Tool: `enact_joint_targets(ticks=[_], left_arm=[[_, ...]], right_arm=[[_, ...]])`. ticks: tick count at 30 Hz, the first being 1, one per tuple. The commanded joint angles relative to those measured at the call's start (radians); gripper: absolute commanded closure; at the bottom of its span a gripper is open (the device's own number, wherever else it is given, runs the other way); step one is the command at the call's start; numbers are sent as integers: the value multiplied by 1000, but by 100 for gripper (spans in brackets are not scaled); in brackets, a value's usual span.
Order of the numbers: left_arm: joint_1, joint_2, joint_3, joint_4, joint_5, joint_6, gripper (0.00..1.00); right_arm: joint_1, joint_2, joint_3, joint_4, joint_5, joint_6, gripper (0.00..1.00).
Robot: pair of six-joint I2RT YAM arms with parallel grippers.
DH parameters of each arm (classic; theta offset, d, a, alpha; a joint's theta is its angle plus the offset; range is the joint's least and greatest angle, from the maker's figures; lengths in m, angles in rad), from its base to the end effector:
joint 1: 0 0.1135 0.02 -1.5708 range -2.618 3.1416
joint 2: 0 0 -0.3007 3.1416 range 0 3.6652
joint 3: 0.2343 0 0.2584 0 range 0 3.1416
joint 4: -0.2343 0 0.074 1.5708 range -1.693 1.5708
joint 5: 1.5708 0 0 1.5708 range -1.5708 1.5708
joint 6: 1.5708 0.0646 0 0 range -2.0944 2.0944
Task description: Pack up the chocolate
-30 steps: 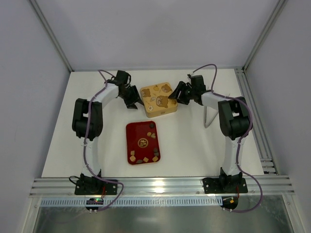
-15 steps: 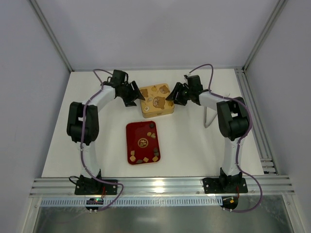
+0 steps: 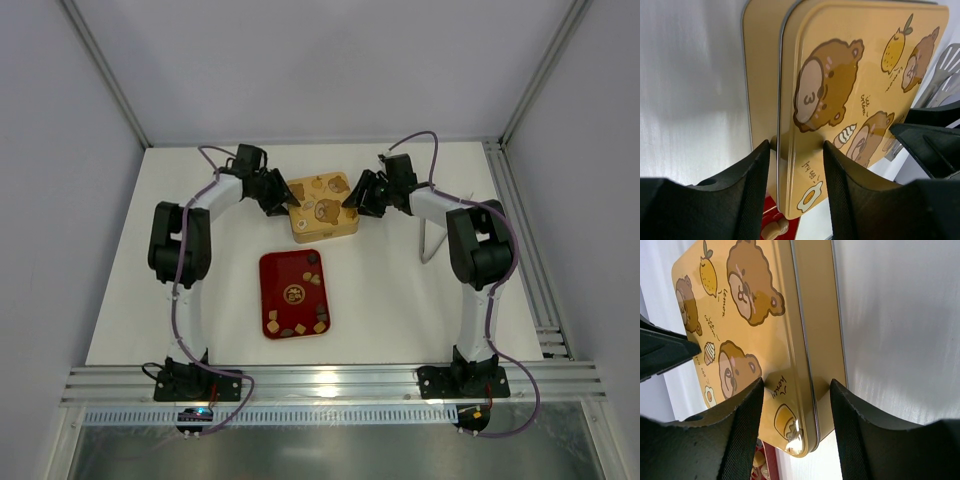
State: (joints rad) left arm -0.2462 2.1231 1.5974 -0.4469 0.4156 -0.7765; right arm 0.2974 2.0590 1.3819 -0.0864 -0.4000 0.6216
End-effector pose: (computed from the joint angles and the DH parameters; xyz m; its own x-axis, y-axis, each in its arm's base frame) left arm 0.4788 -0.1472 0.1853 -0.8825 -0.4393 -0.1679 -0.2453 0.7346 -0.6327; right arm 0.4620 0.1679 0.1760 -0.8512 0.3001 -0.4305 -0.0531 0.7669 0.6396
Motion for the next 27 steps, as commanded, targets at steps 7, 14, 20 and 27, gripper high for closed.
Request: enact_joint_targets(ticks=[7, 14, 20, 27], left_arm=[[4, 86, -7, -67, -112, 16, 58], [5, 60, 53, -107, -112, 60, 55], [18, 25, 186, -159, -66, 115, 40], [38, -94, 262, -180, -37, 155, 30]], right_arm=[[31, 6, 0, -144, 75, -69, 47], [28, -26, 41, -174, 93, -74, 41], [-17, -62, 120, -193, 75, -69, 33], [-55, -178, 155, -181, 84, -77, 24]])
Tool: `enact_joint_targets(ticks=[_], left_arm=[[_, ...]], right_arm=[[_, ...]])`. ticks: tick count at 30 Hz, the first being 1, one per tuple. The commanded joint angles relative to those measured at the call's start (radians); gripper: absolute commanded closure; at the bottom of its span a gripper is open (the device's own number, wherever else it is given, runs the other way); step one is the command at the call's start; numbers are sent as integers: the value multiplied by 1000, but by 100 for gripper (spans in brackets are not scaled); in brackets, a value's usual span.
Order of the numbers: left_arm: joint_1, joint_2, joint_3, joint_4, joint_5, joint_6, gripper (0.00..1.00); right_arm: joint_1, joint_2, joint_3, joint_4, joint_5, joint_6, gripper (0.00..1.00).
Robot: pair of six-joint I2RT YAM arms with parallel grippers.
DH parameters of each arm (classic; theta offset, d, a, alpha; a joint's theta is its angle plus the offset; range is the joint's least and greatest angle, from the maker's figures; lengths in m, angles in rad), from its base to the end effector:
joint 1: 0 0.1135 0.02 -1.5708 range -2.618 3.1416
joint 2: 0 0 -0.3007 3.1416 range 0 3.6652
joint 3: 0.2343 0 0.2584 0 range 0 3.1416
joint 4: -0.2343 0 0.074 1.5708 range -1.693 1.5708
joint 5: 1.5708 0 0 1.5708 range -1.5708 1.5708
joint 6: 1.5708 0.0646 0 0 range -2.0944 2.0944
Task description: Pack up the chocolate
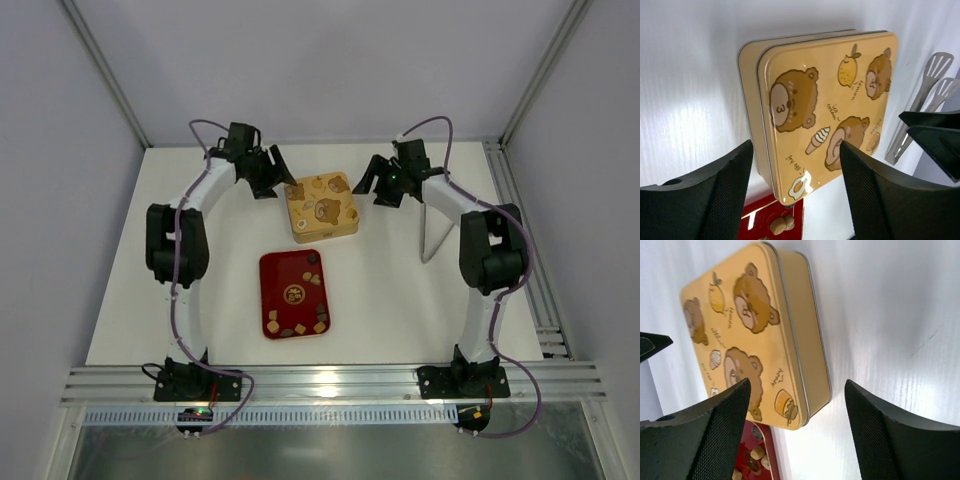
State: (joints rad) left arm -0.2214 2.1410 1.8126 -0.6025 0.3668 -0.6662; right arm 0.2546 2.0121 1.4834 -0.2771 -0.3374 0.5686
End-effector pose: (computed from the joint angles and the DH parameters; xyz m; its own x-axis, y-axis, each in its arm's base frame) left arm 0.5020 -0.1367 0.2346 -0.8710 -0.3953 -0.2916 -0.1582 0.7879 -0.5952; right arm 0.4680 0.1439 0.2131 -0.8357 0.3075 -0.4550 -0.0113 0.8187 0.5741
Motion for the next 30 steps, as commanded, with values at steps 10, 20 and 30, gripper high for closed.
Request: enact_joint_targets(ticks=[10, 20, 30], left_arm=[[14, -481, -236, 9, 29, 82, 30], [13, -943, -601, 61, 3, 119, 28], [14, -1083, -668, 0, -31, 158, 27]], right_arm=[[-14, -544, -208, 110, 52, -26, 16], [-12, -1019, -531, 78, 210, -82, 10], [-14, -1161, -603, 24, 273, -115, 7]])
